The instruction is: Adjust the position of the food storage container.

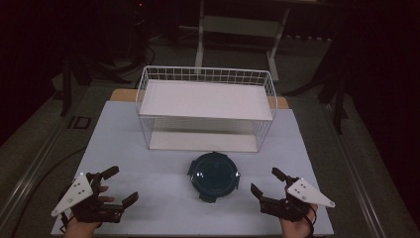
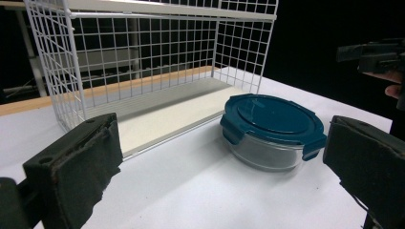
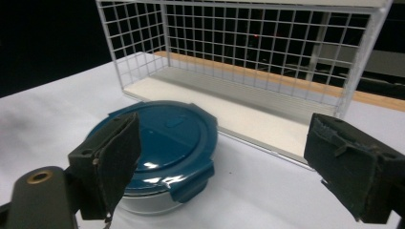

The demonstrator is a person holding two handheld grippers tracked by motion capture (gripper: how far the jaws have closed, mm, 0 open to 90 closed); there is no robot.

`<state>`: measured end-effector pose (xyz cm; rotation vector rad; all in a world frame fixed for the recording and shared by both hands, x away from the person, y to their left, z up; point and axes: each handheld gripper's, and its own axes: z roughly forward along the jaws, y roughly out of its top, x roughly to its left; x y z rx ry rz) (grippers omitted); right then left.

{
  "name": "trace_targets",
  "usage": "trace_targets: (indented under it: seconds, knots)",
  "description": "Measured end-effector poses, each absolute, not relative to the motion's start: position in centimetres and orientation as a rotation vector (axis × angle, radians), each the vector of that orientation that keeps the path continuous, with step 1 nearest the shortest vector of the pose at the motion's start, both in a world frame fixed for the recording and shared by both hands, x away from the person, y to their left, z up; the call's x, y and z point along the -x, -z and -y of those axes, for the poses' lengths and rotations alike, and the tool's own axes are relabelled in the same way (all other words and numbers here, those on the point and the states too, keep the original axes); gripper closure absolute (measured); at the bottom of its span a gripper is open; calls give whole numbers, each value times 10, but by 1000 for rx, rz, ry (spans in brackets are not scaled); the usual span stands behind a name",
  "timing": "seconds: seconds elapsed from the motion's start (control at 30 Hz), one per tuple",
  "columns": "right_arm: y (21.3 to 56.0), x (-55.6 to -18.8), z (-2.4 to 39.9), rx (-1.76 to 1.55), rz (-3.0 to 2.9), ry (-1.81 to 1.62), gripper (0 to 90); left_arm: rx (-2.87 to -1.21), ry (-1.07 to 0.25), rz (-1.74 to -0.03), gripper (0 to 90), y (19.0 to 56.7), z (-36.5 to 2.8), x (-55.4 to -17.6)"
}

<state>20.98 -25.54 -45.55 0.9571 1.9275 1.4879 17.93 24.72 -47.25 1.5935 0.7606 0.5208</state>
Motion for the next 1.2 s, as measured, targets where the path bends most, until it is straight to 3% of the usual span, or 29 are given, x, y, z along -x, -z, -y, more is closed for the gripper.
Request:
trace_targets:
  seconds: [0.43,0.93,1.07,1.1,1.17,1.2]
  knots:
    - [438,-203,249,-924,-1920,-1534,115,-1606,-513,-750,0,473,-245,-179]
    - [420,-223,231,-967,-2075,-1530,105,-1609,-499,-747,0,474,-245,-181]
    - [423,-225,222,-948,-2132,-1510,160,-1616,-496,-745,0,474,-244,-181]
    - [426,-226,219,-937,-2167,-1495,236,-1615,-494,-744,0,474,-244,-181]
    - [428,-226,218,-938,-2171,-1483,244,-1616,-495,-744,0,474,-243,-181]
    - [430,-226,217,-936,-2186,-1480,295,-1617,-493,-743,0,474,-243,-181]
